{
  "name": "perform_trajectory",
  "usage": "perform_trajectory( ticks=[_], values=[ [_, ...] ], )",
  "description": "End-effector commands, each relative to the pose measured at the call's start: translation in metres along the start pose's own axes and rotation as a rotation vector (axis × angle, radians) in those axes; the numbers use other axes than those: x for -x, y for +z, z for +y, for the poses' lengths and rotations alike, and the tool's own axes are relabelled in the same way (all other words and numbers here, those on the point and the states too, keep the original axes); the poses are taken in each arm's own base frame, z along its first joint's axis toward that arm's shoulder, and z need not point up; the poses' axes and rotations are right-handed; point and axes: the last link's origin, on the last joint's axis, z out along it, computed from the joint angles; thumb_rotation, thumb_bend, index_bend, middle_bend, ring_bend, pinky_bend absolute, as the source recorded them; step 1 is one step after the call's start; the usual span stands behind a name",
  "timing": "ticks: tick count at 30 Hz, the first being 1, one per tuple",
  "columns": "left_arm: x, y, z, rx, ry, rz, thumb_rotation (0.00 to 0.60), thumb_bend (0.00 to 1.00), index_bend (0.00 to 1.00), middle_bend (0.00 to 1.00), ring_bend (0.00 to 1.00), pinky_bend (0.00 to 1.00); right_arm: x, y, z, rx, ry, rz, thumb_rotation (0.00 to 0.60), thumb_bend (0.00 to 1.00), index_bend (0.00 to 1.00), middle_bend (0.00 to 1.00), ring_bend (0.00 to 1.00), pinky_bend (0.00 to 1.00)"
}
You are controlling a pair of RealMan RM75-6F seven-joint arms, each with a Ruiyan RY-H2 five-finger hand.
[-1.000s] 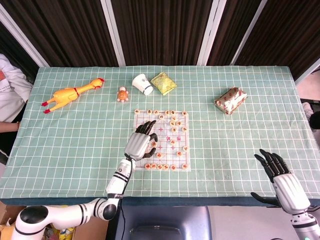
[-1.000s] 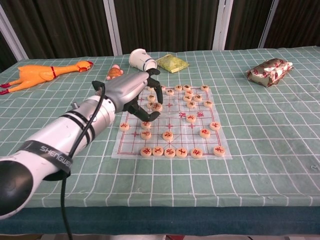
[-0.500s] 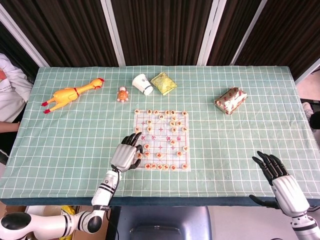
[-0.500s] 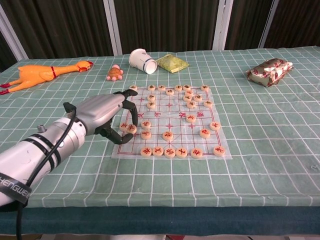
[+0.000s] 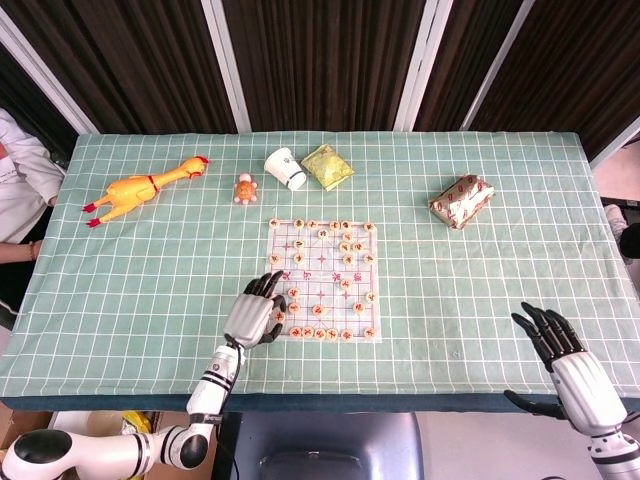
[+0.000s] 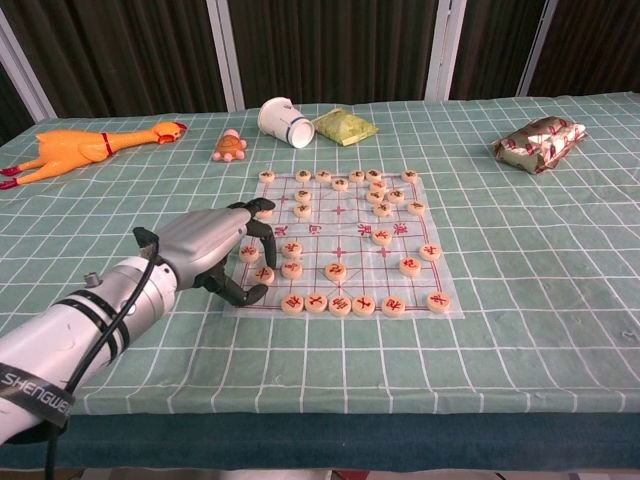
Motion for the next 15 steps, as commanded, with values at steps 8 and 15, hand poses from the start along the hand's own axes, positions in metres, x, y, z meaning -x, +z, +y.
perform_trajectory(
  ticks=[8,15],
  values=[
    [0.0051,0.0023,0.0027,0.007,-0.003,-0.004,0.600,0.35,0.44,0.00,0.00,0.15,-0.0010,-0.0005,0.0018,0.009,0.001,0.002,0.600,0.24,0.00,0.00,0.00,0.00],
    [0.0092,0.0015,0.0013,0.001,-0.008,-0.025,0.600,0.36,0.34,0.00,0.00,0.15,-0.0017,-0.0016,0.0024,0.010,0.001,0.003,0.600,0.24,0.00,0.00,0.00,0.00]
  ],
)
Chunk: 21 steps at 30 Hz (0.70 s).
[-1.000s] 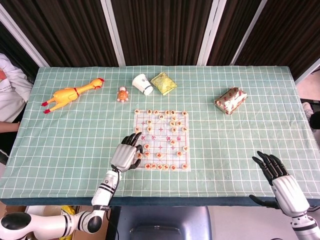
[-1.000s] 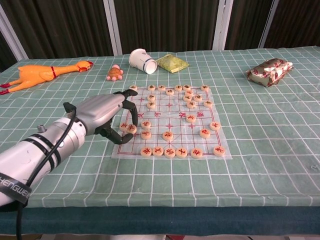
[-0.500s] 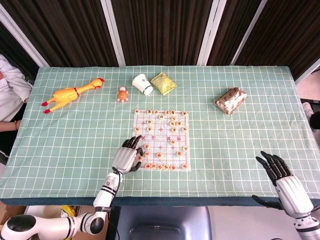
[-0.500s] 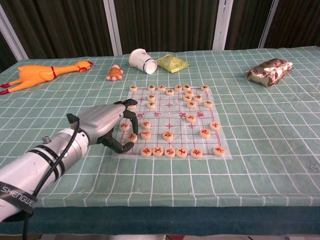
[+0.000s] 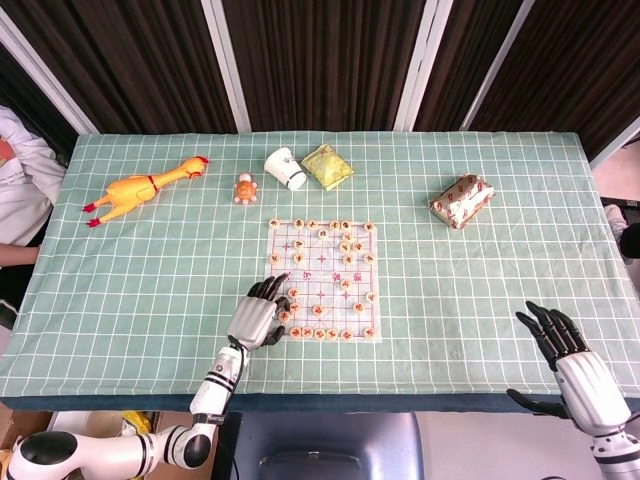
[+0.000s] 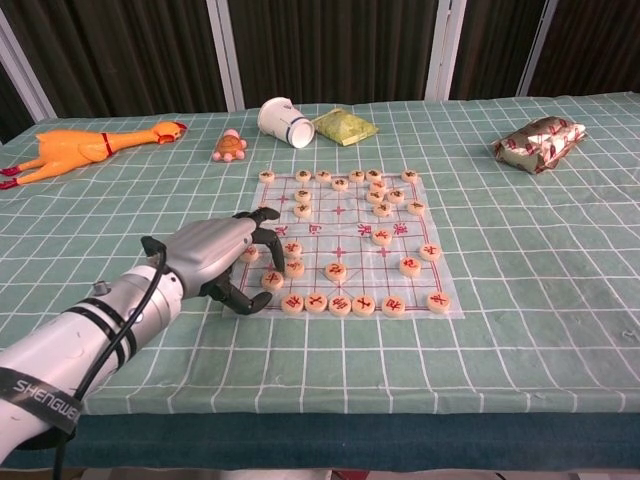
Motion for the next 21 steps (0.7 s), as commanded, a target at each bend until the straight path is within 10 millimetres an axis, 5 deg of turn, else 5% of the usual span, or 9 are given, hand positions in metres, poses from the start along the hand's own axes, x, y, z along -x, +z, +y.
perform_trajectory(
  ticks=[1,7,13,16,21],
  values=[
    [0.000,0.000,0.001,0.000,-0.004,0.001,0.600,0.36,0.33,0.00,0.00,0.15,0.000,0.000,0.000,-0.001,0.001,0.000,0.600,0.24,0.00,0.00,0.00,0.00],
    [-0.008,-0.004,0.004,0.030,-0.004,0.040,0.600,0.37,0.31,0.00,0.00,0.15,0.000,-0.001,0.001,0.004,-0.003,0.000,0.600,0.24,0.00,0.00,0.00,0.00],
    [-0.038,-0.027,0.003,0.092,-0.007,0.133,0.600,0.37,0.31,0.00,0.00,0.15,0.000,-0.001,0.000,0.002,-0.010,-0.004,0.600,0.24,0.00,0.00,0.00,0.00],
    [-0.058,-0.055,-0.010,0.123,-0.005,0.187,0.600,0.37,0.30,0.00,0.00,0.15,0.000,-0.002,0.000,0.001,-0.009,-0.003,0.600,0.24,0.00,0.00,0.00,0.00],
    [-0.080,-0.149,-0.072,0.068,0.072,0.193,0.600,0.36,0.17,0.00,0.00,0.15,0.000,-0.004,0.000,0.006,-0.027,0.004,0.600,0.24,0.00,0.00,0.00,0.00]
  ],
)
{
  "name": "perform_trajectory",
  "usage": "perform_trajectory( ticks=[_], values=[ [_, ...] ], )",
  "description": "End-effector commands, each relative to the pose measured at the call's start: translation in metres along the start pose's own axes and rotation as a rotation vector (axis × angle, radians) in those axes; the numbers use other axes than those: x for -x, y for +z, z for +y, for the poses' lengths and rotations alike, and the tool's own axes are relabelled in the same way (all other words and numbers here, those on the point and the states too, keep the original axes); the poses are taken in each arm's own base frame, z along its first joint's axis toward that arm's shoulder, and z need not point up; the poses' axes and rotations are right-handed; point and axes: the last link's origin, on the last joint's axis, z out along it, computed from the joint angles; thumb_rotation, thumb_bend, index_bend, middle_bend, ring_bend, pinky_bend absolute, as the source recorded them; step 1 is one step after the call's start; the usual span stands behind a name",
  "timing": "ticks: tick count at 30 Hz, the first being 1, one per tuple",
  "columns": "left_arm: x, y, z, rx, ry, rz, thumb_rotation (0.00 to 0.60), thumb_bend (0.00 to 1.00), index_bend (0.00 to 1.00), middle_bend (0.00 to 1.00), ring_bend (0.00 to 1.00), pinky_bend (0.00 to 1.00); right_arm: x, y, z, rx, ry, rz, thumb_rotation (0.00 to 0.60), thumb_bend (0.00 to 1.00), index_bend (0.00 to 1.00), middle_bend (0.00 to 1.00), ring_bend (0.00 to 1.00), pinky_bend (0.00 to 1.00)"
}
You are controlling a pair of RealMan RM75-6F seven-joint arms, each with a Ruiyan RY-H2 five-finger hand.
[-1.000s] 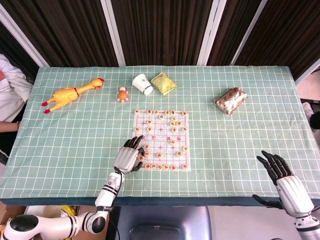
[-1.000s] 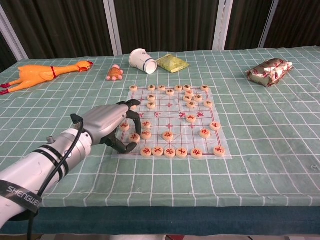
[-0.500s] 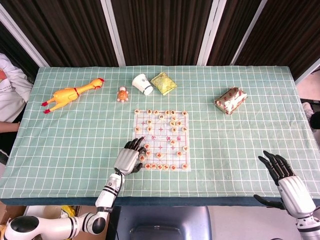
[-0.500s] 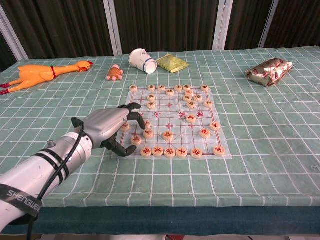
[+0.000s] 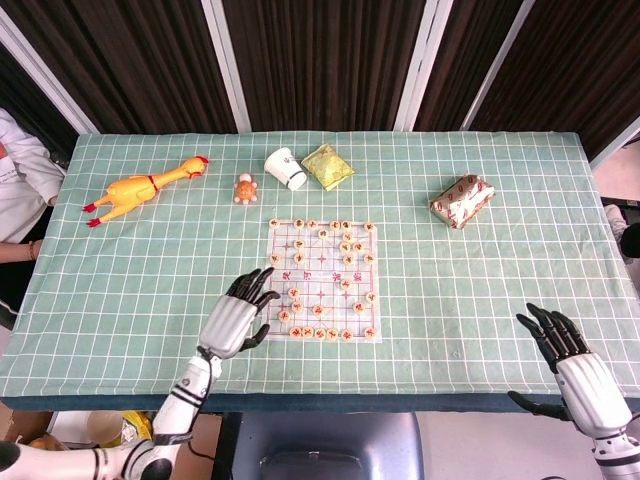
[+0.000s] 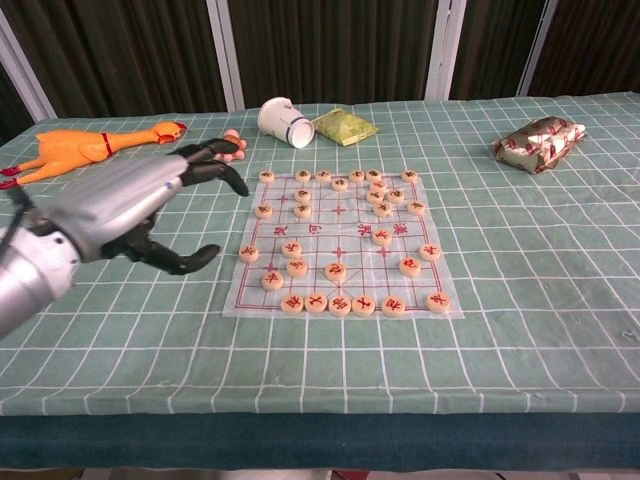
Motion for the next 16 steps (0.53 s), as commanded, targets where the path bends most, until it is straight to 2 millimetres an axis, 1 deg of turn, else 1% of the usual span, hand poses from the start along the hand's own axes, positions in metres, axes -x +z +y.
perform_trajectory(
  ticks=[1,3,4,6,8,11,13,16],
  values=[
    [-0.039,-0.109,-0.052,-0.078,0.059,0.012,0.600,0.36,0.14,0.00,0.00,0.15,0.000,-0.001,0.000,0.009,-0.020,0.009,0.600,0.24,0.00,0.00,0.00,0.00],
    [-0.051,-0.147,-0.072,-0.141,0.080,0.040,0.600,0.36,0.10,0.00,0.00,0.14,0.000,-0.001,0.000,0.021,-0.037,0.018,0.600,0.24,0.00,0.00,0.00,0.00],
    [-0.059,-0.166,-0.083,-0.176,0.097,0.085,0.600,0.37,0.09,0.00,0.00,0.14,0.001,0.000,0.000,0.030,-0.049,0.023,0.600,0.24,0.00,0.00,0.00,0.00],
    [-0.068,-0.188,-0.097,-0.235,0.106,0.168,0.600,0.37,0.08,0.00,0.00,0.14,0.002,0.003,-0.001,0.044,-0.070,0.032,0.600,0.24,0.00,0.00,0.00,0.00],
    [-0.073,-0.202,-0.106,-0.252,0.141,0.169,0.600,0.37,0.06,0.00,0.00,0.14,0.003,0.006,-0.001,0.061,-0.100,0.049,0.600,0.24,0.00,0.00,0.00,0.00],
    [-0.086,-0.208,-0.110,-0.254,0.098,0.221,0.600,0.36,0.03,0.00,0.00,0.14,0.003,0.007,-0.003,0.080,-0.103,0.069,0.600,0.24,0.00,0.00,0.00,0.00],
    [-0.088,-0.209,-0.113,-0.262,0.112,0.220,0.600,0.36,0.03,0.00,0.00,0.14,0.003,0.006,-0.004,0.085,-0.104,0.077,0.600,0.24,0.00,0.00,0.00,0.00],
    [-0.088,-0.210,-0.116,-0.271,0.080,0.187,0.600,0.36,0.03,0.00,0.00,0.14,0.003,0.006,-0.003,0.091,-0.105,0.077,0.600,0.24,0.00,0.00,0.00,0.00]
  ],
)
